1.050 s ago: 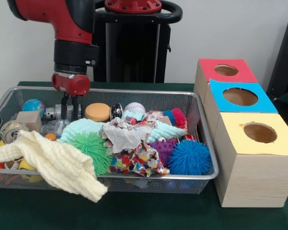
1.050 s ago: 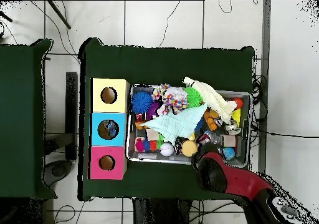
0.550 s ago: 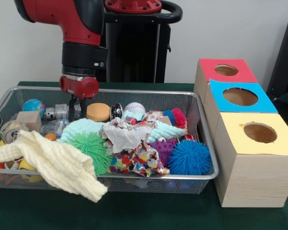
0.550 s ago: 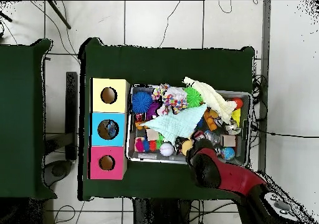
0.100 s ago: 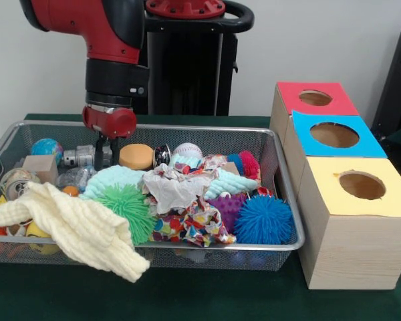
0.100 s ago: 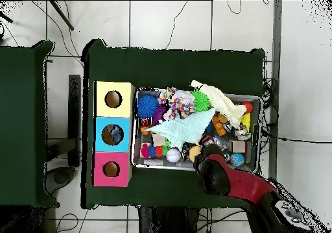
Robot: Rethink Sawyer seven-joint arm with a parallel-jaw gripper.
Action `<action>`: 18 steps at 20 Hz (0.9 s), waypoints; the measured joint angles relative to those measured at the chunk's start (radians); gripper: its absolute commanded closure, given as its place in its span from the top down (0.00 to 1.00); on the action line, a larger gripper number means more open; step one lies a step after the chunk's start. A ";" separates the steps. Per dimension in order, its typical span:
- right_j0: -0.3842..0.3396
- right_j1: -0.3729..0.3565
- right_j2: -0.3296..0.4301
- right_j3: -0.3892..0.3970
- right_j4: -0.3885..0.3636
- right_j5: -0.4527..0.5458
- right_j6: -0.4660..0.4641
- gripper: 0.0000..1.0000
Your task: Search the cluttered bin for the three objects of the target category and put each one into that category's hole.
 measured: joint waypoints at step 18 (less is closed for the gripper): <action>-0.148 0.008 0.011 0.000 -0.071 0.000 0.000 1.00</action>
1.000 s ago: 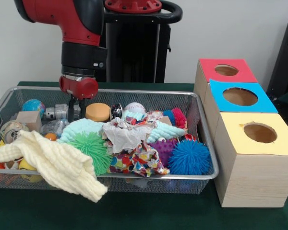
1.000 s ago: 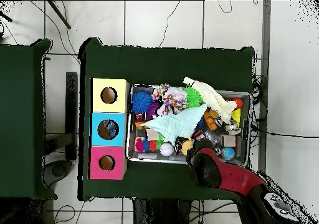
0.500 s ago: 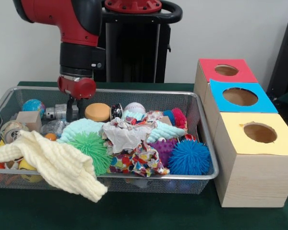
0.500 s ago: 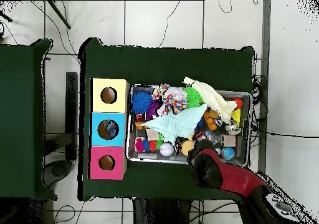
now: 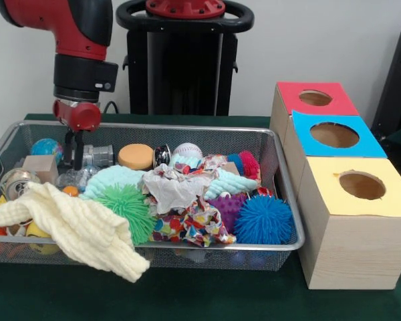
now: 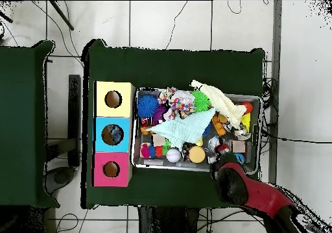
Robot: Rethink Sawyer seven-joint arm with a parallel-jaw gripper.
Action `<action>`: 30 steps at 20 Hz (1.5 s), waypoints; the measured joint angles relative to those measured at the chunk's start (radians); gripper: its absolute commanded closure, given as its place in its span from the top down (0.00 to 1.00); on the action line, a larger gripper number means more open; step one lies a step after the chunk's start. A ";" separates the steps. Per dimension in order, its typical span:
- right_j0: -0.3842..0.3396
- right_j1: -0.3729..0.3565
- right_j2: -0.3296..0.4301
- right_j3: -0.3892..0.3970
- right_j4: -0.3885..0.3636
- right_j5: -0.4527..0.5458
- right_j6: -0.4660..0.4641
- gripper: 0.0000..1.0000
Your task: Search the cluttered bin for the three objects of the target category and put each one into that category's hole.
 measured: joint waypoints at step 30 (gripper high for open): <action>-0.017 0.036 0.000 0.000 -0.031 -0.001 0.000 1.00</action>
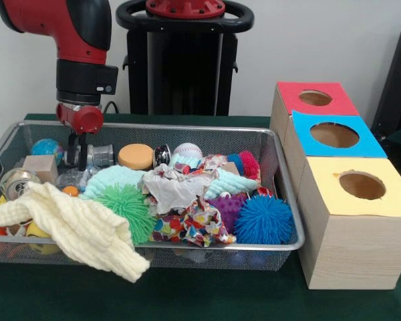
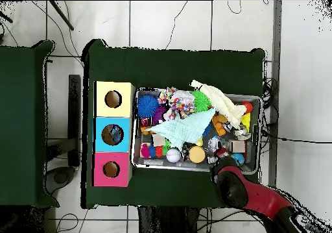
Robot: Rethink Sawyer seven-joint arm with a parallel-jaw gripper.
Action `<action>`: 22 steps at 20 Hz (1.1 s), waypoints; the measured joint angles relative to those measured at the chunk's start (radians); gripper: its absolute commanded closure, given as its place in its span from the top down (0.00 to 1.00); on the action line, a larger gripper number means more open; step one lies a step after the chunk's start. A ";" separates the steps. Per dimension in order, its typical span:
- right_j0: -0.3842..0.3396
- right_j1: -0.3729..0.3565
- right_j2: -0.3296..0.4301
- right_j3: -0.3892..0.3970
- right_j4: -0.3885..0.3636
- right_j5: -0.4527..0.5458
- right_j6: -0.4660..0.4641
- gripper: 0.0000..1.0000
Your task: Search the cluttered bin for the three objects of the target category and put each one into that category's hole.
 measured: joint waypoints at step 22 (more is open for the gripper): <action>-0.049 0.030 0.009 -0.001 -0.047 -0.046 0.000 1.00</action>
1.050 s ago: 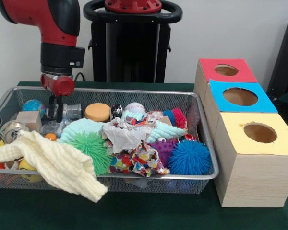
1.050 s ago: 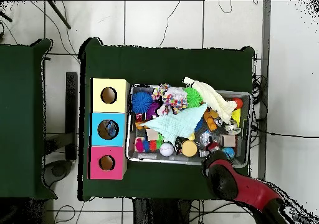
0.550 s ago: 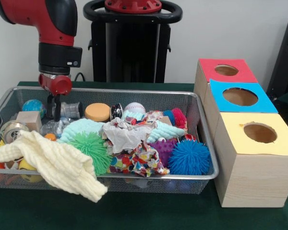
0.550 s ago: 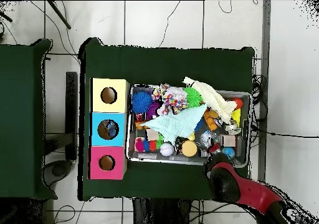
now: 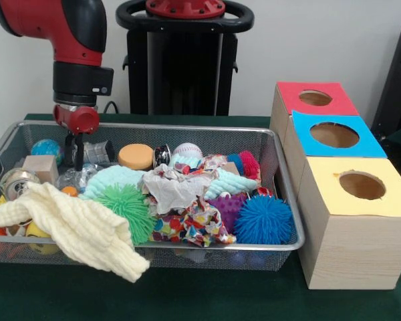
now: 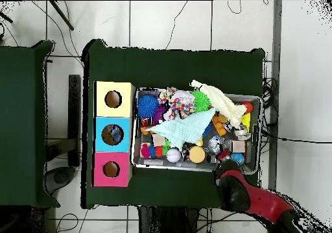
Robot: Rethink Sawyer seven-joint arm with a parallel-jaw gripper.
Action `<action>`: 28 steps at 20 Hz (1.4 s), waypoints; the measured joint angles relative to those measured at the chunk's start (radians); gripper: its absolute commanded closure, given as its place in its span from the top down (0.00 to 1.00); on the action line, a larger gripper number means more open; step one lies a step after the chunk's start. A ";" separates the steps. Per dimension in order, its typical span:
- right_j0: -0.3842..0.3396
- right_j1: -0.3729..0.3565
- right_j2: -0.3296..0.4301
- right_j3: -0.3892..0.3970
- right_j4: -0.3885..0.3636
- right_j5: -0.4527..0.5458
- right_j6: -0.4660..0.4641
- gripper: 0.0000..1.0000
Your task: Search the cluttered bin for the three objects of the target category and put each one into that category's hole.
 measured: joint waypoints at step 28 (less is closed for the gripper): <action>0.081 0.020 -0.004 -0.006 0.014 -0.030 0.000 0.00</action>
